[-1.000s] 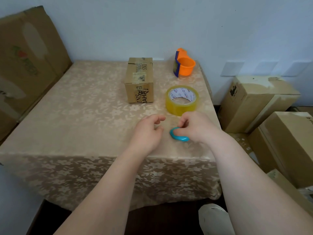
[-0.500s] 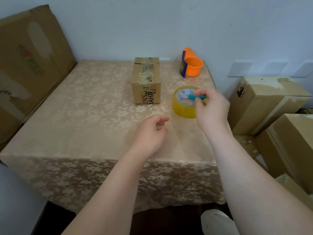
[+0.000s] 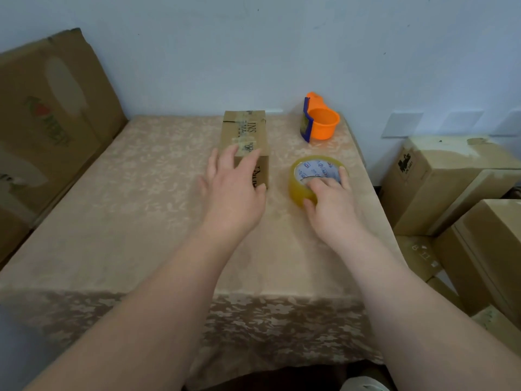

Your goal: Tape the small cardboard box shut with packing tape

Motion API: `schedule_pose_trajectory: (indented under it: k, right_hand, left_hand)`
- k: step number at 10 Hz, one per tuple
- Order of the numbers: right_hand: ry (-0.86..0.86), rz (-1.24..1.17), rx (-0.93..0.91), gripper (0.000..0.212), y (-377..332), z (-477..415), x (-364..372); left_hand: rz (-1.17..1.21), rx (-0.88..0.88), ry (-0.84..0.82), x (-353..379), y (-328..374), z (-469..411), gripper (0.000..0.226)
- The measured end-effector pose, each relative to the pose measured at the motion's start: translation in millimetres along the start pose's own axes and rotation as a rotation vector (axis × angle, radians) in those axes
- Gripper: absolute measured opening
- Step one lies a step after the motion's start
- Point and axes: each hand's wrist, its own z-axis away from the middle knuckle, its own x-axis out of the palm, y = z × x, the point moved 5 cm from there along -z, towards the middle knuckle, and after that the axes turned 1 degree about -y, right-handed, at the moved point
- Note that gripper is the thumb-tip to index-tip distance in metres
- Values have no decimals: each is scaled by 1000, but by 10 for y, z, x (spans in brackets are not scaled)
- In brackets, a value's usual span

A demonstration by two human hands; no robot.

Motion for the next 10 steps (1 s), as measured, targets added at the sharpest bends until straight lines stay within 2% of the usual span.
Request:
schedule_pose_trajectory:
  k: [1,2,6,8,9,10]
  right_hand:
    - [-32,16,20,35,-36,-173,24]
    - [-59,25,12,34,-80,-330,69]
    - [-78,145,23,39,-100,-611,152]
    - [-225,198,52,64,-91,-560,18]
    - [-245,175,80,67,-119,-415,-132]
    - [-208,163,52,64,-204,-232,-358]
  left_hand:
    - [-141,63,-131,137,66,-226,62]
    - [-242,122,-219,277,64,-363,57]
    - [-355,120,-162,220,-137,-389,33]
    - [-345,91,-287,148,-137,-355,37]
    - [-303,66,-350,9,-78,-322,45]
    - [-262,115,-344,-157,15,-258,52]
